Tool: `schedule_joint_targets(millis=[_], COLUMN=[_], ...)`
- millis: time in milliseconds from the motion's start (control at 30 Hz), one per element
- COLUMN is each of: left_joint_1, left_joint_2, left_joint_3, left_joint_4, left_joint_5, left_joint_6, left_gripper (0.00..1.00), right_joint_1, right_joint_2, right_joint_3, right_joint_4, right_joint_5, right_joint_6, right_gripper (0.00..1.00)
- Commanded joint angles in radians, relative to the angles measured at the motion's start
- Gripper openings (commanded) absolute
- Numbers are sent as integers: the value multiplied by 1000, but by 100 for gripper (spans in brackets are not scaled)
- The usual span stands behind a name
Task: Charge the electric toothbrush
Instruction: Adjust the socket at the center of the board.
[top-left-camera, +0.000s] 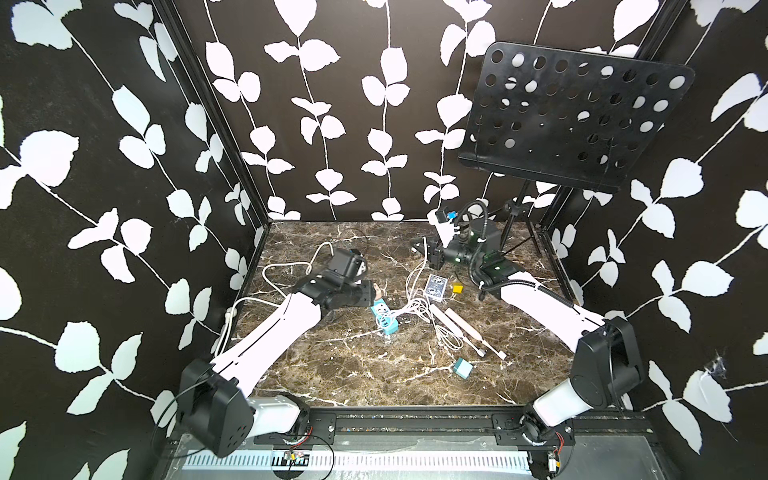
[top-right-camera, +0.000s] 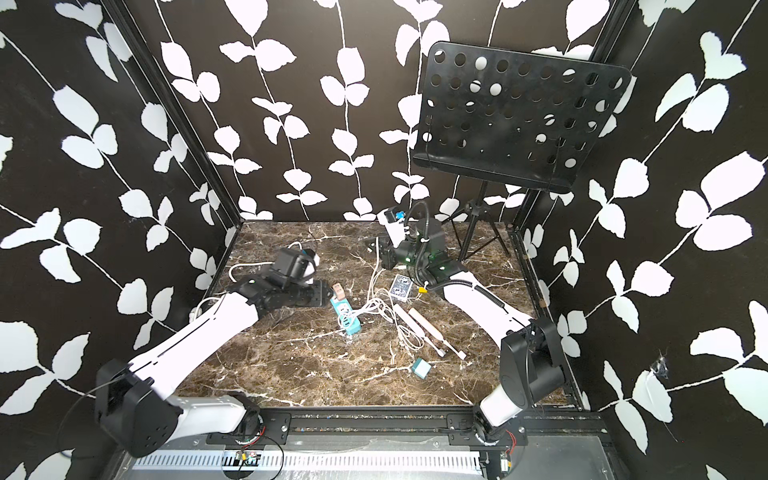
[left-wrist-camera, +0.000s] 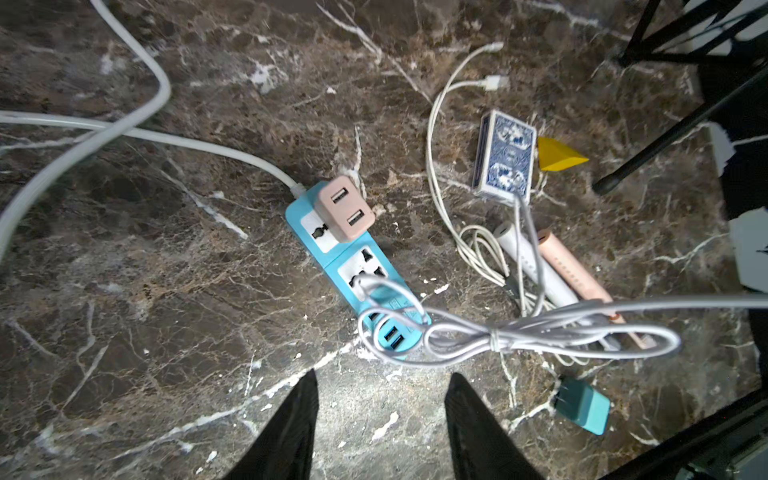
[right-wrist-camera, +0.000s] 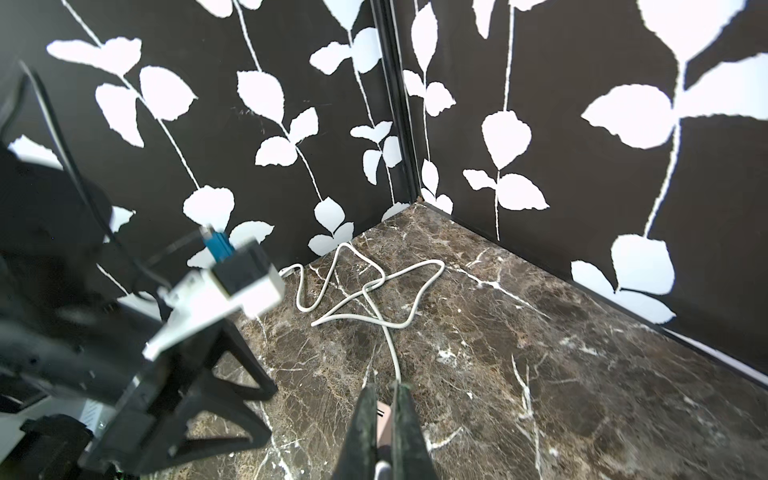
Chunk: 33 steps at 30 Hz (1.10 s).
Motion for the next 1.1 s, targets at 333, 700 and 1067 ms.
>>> schedule_joint_targets(millis=[333,700,1067], left_joint_1=[-75,-112,-149], left_joint_2=[176,351,416], left_joint_3=[-65,-10,31], left_joint_4=[70,113,157], left_joint_5=[-95,-171,-221], left_joint_6=[-134,-143,-134], left_gripper=[66,77,89], right_joint_1=[-46,-46,-47], right_joint_2=[-54,-14,27], right_joint_3=[-50,-69,-70], right_joint_4=[41,99,118], right_joint_5=[-56,-26,-18], right_joint_6=[49,44,41], right_gripper=[0,0,0])
